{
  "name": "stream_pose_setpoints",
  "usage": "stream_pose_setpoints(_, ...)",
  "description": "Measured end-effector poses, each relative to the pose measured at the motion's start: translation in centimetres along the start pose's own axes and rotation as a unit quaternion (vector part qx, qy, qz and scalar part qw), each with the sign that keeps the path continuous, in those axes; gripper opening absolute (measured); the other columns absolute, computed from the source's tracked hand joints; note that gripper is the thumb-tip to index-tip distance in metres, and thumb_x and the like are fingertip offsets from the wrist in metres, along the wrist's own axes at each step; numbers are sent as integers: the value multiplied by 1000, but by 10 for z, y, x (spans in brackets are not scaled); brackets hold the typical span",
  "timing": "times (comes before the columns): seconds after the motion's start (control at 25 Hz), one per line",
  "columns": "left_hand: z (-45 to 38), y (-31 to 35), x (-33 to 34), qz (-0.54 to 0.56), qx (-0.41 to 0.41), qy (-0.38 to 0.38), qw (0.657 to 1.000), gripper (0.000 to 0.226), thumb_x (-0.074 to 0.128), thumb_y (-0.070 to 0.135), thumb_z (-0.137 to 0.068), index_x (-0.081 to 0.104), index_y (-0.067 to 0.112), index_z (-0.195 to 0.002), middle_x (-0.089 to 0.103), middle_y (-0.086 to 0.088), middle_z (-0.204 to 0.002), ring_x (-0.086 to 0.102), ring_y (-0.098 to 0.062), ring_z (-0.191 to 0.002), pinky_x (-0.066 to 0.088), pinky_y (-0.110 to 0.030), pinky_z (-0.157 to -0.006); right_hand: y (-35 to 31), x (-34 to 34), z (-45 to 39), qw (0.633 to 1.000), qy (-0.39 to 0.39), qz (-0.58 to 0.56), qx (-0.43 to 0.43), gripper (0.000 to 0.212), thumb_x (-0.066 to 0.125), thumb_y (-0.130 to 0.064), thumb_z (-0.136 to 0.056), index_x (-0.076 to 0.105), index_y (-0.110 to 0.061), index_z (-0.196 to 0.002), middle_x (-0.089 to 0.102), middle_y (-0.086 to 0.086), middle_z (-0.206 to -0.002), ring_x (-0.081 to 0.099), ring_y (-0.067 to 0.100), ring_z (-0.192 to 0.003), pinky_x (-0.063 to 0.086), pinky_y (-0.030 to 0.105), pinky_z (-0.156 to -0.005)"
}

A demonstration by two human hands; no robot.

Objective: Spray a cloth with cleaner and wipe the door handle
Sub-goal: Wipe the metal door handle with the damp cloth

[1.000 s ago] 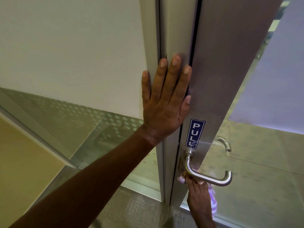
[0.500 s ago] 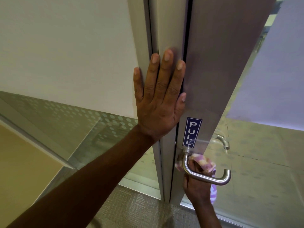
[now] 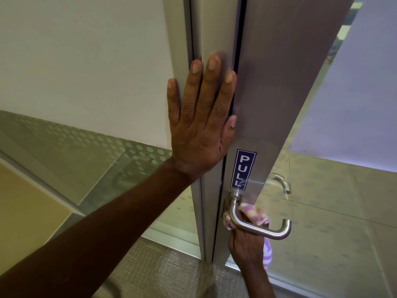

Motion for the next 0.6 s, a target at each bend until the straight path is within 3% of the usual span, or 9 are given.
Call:
stream_pose_setpoints(0.08, 0, 0, 1, 0, 3, 7, 1000, 67, 28, 38, -109, -5, 22, -164, 12, -11, -171, -10, -16, -160, 2, -52, -130, -2, -5, -9, 1000, 28, 6, 5, 37, 46, -9, -87, 67, -8, -118, 70, 17, -111, 58, 37, -105, 39, 57, -104)
stream_pose_setpoints(0.16, -1, -1, 2, -2, 10, 5, 1000, 68, 27, 39, -109, -10, 25, -165, 2, -6, -176, -11, -16, -160, 1, -52, -130, 0, 4, -1, 999, 5, 34, -2, 40, 43, -4, -81, 68, -6, -112, 74, 20, -100, 68, 39, -92, 44, 57, -95)
stream_pose_setpoints(0.24, 0, -2, 3, -6, 12, 3, 1000, 69, 26, 39, -109, -14, 26, -164, -9, -3, -177, -12, -16, -160, 2, -53, -130, 4, 16, 23, 997, -63, 53, -5, 53, 40, 3, -73, 71, 0, -115, 75, 22, -107, 72, 43, -94, 39, 60, -101)
stream_pose_setpoints(0.36, 1, -3, 4, -11, 5, -2, 1000, 67, 25, 39, -110, -12, 25, -164, 7, -13, -171, -13, -15, -160, 2, -53, -129, 14, 28, 55, 978, -198, 54, 24, 83, 41, 8, -57, 53, -7, -137, 72, 14, -116, 67, 40, -94, 38, 53, -98)
stream_pose_setpoints(0.48, -2, -2, 3, 5, -5, 2, 1000, 62, 25, 39, -109, -3, 19, -161, 20, -17, -160, -14, -13, -159, 1, -52, -129, 15, 31, 67, 962, -263, 59, 38, 93, 46, 11, -53, 43, -9, -144, 72, 13, -119, 68, 36, -88, 48, 52, -91)
stream_pose_setpoints(0.6, 0, -2, 5, 1, -3, 4, 1000, 68, 25, 39, -110, -14, 26, -164, 19, -17, -161, -14, -14, -159, 1, -53, -129, 7, 25, 71, 939, -338, 46, 50, 95, 50, 11, -51, 41, -2, -144, 69, 14, -133, 71, 34, -91, 59, 46, -84)
Point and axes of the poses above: each hand's wrist, its own z-axis away from the middle knuckle, its own x-axis out of the palm, y = z × x, the point moved 3 cm from there along -z, towards the middle knuckle
